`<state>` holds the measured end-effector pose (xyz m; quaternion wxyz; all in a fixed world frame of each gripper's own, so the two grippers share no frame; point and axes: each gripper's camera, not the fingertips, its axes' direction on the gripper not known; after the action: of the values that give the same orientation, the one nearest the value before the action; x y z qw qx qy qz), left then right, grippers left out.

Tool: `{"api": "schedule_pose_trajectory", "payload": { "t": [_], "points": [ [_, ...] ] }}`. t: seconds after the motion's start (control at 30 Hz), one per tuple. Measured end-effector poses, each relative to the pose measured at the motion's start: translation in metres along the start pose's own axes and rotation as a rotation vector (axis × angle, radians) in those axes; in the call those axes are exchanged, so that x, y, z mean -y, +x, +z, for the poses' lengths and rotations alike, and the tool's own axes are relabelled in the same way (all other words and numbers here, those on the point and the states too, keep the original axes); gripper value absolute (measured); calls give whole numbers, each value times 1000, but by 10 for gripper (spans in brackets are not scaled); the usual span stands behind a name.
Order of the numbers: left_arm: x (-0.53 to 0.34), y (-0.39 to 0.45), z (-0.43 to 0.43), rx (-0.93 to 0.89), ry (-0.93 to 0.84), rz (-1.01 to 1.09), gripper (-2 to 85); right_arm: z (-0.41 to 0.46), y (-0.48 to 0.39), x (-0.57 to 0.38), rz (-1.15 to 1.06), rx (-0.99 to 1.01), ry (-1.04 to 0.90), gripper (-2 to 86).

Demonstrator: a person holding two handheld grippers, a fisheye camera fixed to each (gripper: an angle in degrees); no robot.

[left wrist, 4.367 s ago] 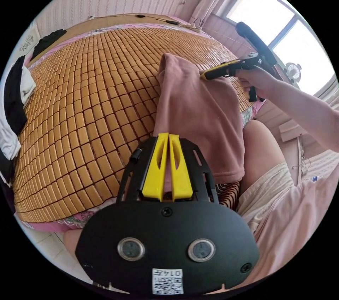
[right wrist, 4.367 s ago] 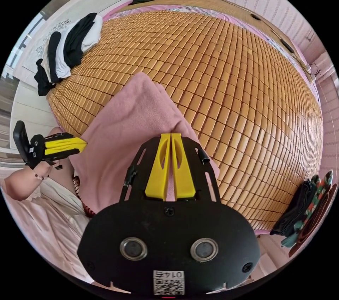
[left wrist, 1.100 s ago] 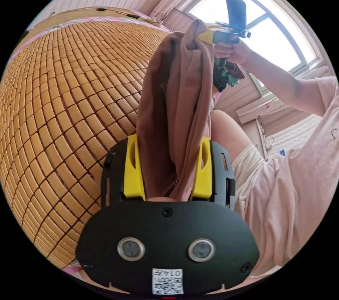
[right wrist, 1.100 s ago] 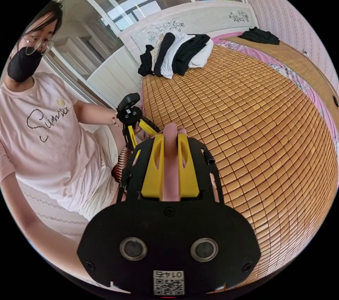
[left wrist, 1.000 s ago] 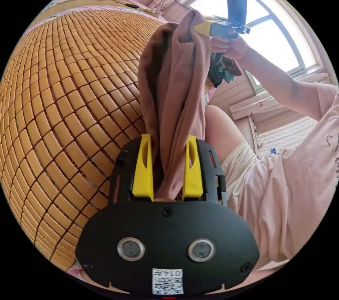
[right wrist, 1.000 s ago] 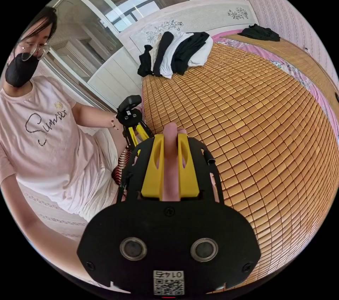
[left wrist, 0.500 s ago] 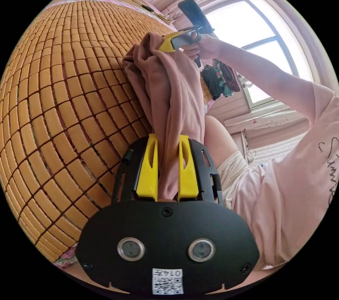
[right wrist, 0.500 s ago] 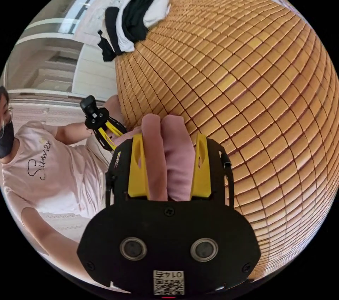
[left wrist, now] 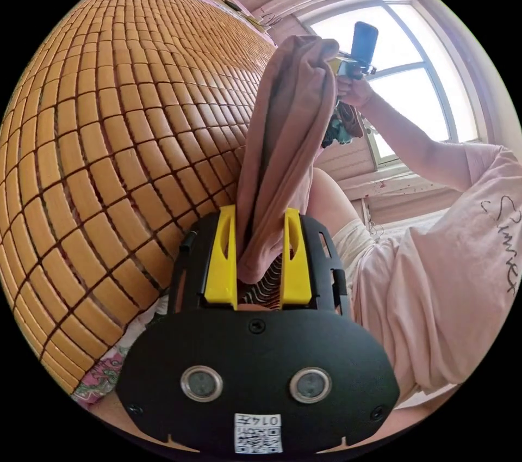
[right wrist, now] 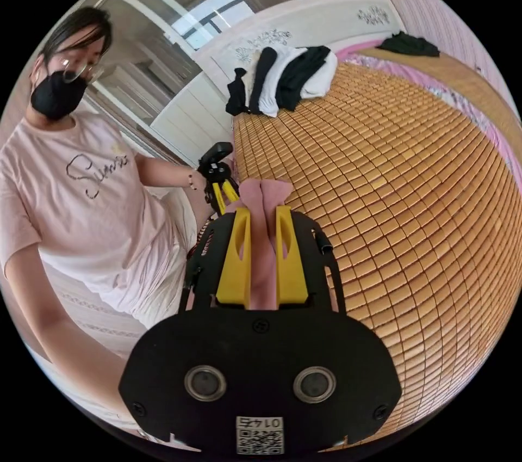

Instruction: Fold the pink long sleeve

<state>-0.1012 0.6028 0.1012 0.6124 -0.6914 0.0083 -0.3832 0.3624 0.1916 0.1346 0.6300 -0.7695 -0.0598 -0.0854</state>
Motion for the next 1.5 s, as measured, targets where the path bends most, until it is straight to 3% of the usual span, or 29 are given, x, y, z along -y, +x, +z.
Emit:
{"api": "schedule_pose_trajectory", "payload": {
  "t": [0.2, 0.53, 0.73, 0.93, 1.1, 1.17, 1.23, 1.33, 1.4, 1.5],
  "points": [
    [13, 63, 32, 110, -52, 220, 67, -49, -91, -63, 18, -169, 77, 72],
    [41, 252, 53, 291, -107, 614, 62, -154, -229, -241, 229, -429, 565, 72],
    [131, 348, 107, 130, -199, 841, 61, -241, -319, -335, 353, -726, 709, 70],
    [245, 464, 189, -13, -252, 1033, 61, -368, -350, -396, 542, -959, 682, 69],
    [353, 534, 260, -62, -249, 987, 68, -480, -274, -441, 862, -1033, 648, 94],
    [398, 538, 293, 30, -165, 875, 64, -494, -218, -473, 1139, -1082, 668, 112],
    [437, 527, 341, 263, -97, 763, 53, -472, -181, -490, 1248, -1052, 614, 102],
    [452, 498, 388, 346, -162, 629, 52, -424, -141, -503, 1263, -1041, 391, 72],
    [449, 486, 398, 358, -181, 626, 51, -411, -148, -504, 1206, -1151, 451, 45],
    [442, 474, 399, 354, -202, 632, 49, -399, -152, -504, 1166, -1156, 505, 13]
  ]
}}
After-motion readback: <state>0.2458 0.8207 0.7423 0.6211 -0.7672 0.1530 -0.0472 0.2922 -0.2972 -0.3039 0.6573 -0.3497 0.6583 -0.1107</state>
